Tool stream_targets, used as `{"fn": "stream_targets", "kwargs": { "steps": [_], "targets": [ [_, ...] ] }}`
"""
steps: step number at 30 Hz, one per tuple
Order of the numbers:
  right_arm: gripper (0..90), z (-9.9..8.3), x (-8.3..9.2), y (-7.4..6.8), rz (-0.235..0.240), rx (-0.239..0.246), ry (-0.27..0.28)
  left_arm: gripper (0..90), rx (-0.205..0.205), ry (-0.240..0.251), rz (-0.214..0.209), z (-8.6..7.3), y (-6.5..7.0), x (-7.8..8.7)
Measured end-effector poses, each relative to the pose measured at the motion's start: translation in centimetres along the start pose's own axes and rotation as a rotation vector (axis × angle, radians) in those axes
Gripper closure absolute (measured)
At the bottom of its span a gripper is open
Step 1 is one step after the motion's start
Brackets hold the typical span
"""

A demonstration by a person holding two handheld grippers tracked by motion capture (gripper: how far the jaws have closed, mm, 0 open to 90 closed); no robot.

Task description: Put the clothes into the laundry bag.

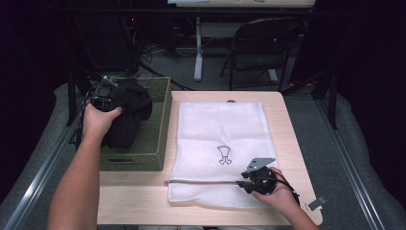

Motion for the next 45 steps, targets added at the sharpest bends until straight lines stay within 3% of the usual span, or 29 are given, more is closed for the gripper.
{"fn": "stream_targets", "kwargs": {
  "steps": [12,21,31,40,45],
  "targets": [
    [65.8,0.4,0.1,0.3,0.005,0.009,0.008,62.3,-0.013,0.021,-0.015,-0.1,0.8,2.2],
    [69.2,1.0,-0.1,-0.1,0.016,0.021,0.013,62.3,-0.035,0.052,-0.061,-0.3,2.3,4.3],
    [73.1,1.5,-1.1,-0.7,0.061,0.033,0.008,62.3,-0.07,0.071,-0.082,-0.6,3.4,6.6],
    [75.0,2.1,-2.1,-1.2,0.082,0.074,-0.001,62.3,-0.101,0.066,-0.088,-1.3,4.0,7.4],
    [79.7,2.4,-2.3,-0.8,0.094,0.063,-0.005,62.3,-0.113,0.068,-0.097,-1.6,4.5,7.7]
  ]
}}
Point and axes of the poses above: each handheld gripper's, and its own axes: x roughly backward along the jaws, z roughly out of its top, y roughly to its right, the point moved 7 cm from there along -x, roughly forward along the jaws, and after that the axes turned 5 degrees about -y, right-handed, at the moved point
